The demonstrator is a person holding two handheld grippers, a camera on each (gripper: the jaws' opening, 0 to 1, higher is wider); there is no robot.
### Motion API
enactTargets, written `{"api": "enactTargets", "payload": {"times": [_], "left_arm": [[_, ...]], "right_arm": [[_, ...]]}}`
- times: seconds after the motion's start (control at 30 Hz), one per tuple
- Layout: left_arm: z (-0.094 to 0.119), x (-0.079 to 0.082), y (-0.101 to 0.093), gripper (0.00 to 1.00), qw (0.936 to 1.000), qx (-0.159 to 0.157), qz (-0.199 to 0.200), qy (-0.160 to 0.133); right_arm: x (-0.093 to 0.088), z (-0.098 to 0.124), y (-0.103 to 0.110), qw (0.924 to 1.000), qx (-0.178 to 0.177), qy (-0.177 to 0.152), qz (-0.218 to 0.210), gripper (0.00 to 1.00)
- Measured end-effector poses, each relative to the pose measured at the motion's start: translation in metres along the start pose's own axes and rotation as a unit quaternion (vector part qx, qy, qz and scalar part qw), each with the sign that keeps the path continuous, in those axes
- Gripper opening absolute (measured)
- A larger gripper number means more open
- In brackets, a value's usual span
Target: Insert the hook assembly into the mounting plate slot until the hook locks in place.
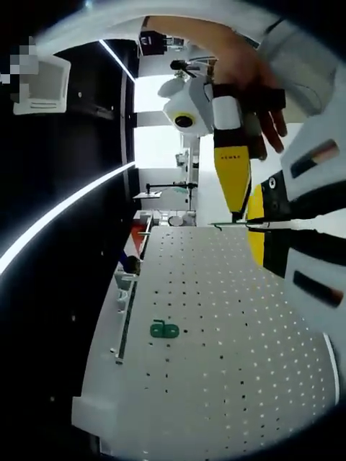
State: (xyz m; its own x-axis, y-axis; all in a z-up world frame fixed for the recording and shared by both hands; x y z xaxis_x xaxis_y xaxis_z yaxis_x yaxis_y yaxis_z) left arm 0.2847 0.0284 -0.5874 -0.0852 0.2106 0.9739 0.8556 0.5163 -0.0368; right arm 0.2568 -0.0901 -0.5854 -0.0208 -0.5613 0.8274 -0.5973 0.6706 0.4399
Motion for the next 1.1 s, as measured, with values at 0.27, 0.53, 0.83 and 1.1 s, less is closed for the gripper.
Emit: {"api": "enactTargets", "payload": {"times": [0.27, 0.53, 0.83, 1.1], "left_arm": [[-0.0014, -0.0005, -0.0011, 0.02, 1.0, 0.004, -0.005, 0.002], [-0.0018, -0.0007, -0.0012, 0.02, 0.9998, 0.016, -0.008, 0.002], [-0.0034, 0.0006, -0.0021, 0.02, 0.9998, 0.021, -0.005, -0.003], [-0.003, -0.0012, -0.0023, 0.02, 0.9997, 0.021, -0.005, -0.005]], "right_arm": [[0.0005, -0.0018, 0.0004, 0.9998, -0.009, 0.003, 0.019, 0.03], [0.0008, -0.0031, 0.0005, 0.9996, -0.023, 0.0, 0.018, 0.02], [0.003, -0.0036, 0.0013, 0.9992, -0.035, -0.005, 0.017, 0.01], [0.0027, -0.0026, 0.0016, 0.9992, -0.036, 0.001, 0.019, 0.0]]}}
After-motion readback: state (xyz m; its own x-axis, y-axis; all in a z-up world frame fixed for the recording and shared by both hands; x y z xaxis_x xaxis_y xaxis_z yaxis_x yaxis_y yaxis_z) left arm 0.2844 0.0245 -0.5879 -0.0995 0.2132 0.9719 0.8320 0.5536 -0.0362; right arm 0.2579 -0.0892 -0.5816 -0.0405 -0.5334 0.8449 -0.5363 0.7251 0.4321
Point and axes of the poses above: the point that each gripper's makers call its tool centre point, and the gripper's own axes: z roughly backward along the fingers, y roughly to its left, x roughly out of its top, the point moved 8 cm from there along z, roughly backward along the fingers, and after that the axes turned 13 degrees about -y, right-handed, at the moved point
